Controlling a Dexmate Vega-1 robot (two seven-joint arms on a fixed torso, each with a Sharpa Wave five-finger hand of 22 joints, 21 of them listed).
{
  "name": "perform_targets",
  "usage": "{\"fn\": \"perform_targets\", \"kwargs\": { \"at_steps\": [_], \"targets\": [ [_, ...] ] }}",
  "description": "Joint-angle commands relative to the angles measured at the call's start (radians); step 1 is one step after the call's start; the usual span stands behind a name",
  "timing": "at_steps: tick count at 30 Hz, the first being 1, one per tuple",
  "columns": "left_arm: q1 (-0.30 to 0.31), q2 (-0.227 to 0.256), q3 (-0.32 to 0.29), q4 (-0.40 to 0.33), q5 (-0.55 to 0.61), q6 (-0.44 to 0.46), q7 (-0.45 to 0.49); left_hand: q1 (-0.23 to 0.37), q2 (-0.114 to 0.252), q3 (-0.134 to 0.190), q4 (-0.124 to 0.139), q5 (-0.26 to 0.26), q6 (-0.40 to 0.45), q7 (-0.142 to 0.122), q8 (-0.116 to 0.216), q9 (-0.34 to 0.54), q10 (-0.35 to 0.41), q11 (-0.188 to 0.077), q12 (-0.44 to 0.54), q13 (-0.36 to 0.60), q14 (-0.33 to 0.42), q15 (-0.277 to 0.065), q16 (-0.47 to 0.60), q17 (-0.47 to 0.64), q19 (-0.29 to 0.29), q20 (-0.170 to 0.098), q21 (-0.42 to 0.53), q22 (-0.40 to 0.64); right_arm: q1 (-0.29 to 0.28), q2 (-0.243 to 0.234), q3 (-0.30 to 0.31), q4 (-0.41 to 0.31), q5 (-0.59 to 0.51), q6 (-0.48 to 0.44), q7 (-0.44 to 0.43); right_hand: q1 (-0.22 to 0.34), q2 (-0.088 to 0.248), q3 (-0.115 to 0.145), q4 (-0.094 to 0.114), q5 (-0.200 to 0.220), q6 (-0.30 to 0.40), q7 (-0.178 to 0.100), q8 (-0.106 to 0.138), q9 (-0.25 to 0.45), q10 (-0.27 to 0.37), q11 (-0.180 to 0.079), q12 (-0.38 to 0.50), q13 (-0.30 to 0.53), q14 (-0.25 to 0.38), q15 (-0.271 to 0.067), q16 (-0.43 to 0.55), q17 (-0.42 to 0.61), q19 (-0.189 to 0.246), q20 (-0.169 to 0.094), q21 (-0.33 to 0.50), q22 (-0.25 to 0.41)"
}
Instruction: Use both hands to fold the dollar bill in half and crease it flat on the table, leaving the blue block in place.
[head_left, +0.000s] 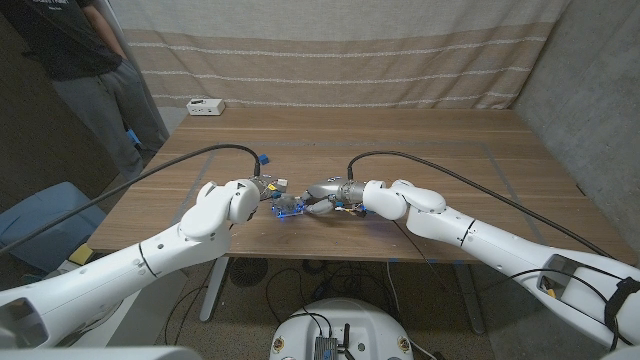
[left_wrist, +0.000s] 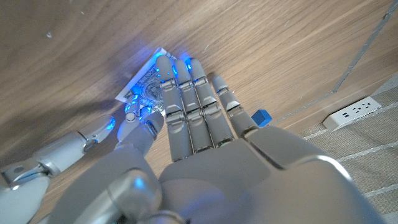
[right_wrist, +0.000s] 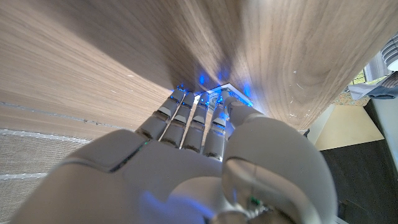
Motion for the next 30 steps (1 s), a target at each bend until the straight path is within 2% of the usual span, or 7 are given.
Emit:
{"fn": "perform_targets", "kwargs": {
  "at_steps": [1, 4, 5, 11, 22, 27, 30],
  "targets": [
    [0.014, -0.007, -0.022, 0.01, -0.014, -0.019, 0.009, -0.018, 0.011, 0.003, 0.018, -0.006, -0.024, 0.004, -0.012, 0.001, -0.023, 0.005, -0.015, 0.005, -0.016, 0.006, -0.013, -0.007, -0.014, 0.003, -0.005, -0.001, 0.007, 0.005, -0.002, 0.01, 0.003, 0.0, 0.003, 0.01, 0.0, 0.001, -0.004, -0.003, -0.005, 0.003, -0.001, 0.002, -0.01, -0.003, -0.003, 0.002, 0.005, -0.071, 0.003, 0.001, -0.001, 0.009, 0.002, 0.003],
    [0.063, 0.003, -0.088, 0.002, -0.112, -0.063, 0.105, -0.026, 0.014, 0.002, 0.028, -0.008, -0.065, 0.004, -0.027, 0.007, -0.056, 0.01, -0.031, 0.009, -0.052, 0.021, -0.028, -0.003, -0.028, 0.011, -0.008, -0.003, 0.009, 0.006, -0.004, 0.013, 0.003, 0.001, 0.003, 0.01, 0.0, 0.0, -0.004, -0.003, -0.007, 0.003, -0.002, 0.002, -0.01, 0.0, -0.003, 0.002, 0.004, -0.071, 0.003, 0.001, -0.001, 0.008, 0.002, 0.003],
    [0.079, 0.008, -0.107, 0.0, -0.14, -0.081, 0.14, -0.024, 0.02, -0.002, 0.027, -0.01, -0.093, 0.012, -0.036, 0.012, -0.071, 0.014, -0.038, 0.013, -0.069, 0.029, -0.027, 0.008, -0.038, 0.02, -0.009, -0.004, 0.009, 0.007, -0.004, 0.014, 0.003, 0.001, 0.002, 0.01, 0.0, 0.0, -0.005, -0.003, -0.007, 0.003, -0.002, 0.002, -0.01, 0.0, -0.003, 0.002, 0.004, -0.07, 0.003, 0.001, -0.001, 0.008, 0.002, 0.003],
    [0.159, 0.032, -0.201, -0.003, -0.275, -0.198, 0.343, -0.011, 0.031, -0.008, 0.019, -0.014, -0.106, -0.008, -0.033, 0.026, -0.085, 0.011, -0.042, 0.025, -0.091, 0.036, -0.013, 0.039, -0.057, 0.031, -0.012, -0.006, 0.013, 0.011, -0.006, 0.02, 0.003, -0.002, 0.004, 0.011, 0.0, -0.001, -0.006, -0.004, -0.008, 0.005, -0.002, 0.002, -0.009, 0.002, -0.002, 0.002, 0.004, -0.07, 0.003, 0.001, -0.002, 0.008, 0.002, 0.003],
    [0.201, 0.046, -0.269, 0.021, -0.444, -0.322, 0.477, 0.025, 0.035, -0.004, -0.005, -0.017, -0.133, -0.024, -0.026, 0.053, -0.078, 0.015, -0.021, 0.054, -0.088, 0.042, 0.024, 0.093, -0.056, 0.038, -0.002, -0.004, 0.018, 0.014, -0.008, 0.029, 0.01, 0.002, 0.003, 0.014, 0.002, -0.002, -0.007, -0.003, -0.003, 0.002, 0.001, 0.002, -0.005, 0.002, 0.0, 0.002, 0.005, -0.072, 0.003, 0.0, -0.001, 0.008, 0.002, 0.003],
    [0.196, 0.053, -0.262, 0.023, -0.449, -0.324, 0.499, 0.04, 0.034, -0.006, -0.014, -0.019, -0.168, -0.029, -0.033, 0.064, -0.09, 0.012, -0.013, 0.069, -0.099, 0.041, 0.035, 0.119, -0.055, 0.039, 0.004, -0.002, 0.02, 0.015, -0.005, 0.035, 0.022, 0.015, -0.005, 0.015, 0.002, -0.002, -0.008, -0.003, -0.002, 0.003, 0.001, 0.002, -0.004, 0.006, 0.0, 0.002, 0.007, -0.071, 0.004, 0.0, 0.0, 0.009, 0.003, 0.003],
    [0.202, 0.055, -0.267, 0.027, -0.462, -0.335, 0.523, 0.052, 0.034, -0.006, -0.019, -0.021, -0.209, -0.043, -0.043, 0.074, -0.112, 0.013, -0.009, 0.084, -0.119, 0.043, 0.039, 0.141, -0.059, 0.045, 0.009, -0.001, 0.018, 0.015, 0.001, 0.04, 0.033, 0.031, -0.019, 0.016, 0.002, -0.002, -0.009, -0.003, -0.003, 0.004, 0.001, 0.002, -0.008, 0.011, -0.001, 0.002, 0.01, -0.069, 0.005, -0.001, 0.0, 0.009, 0.003, 0.003]
  ]
}}
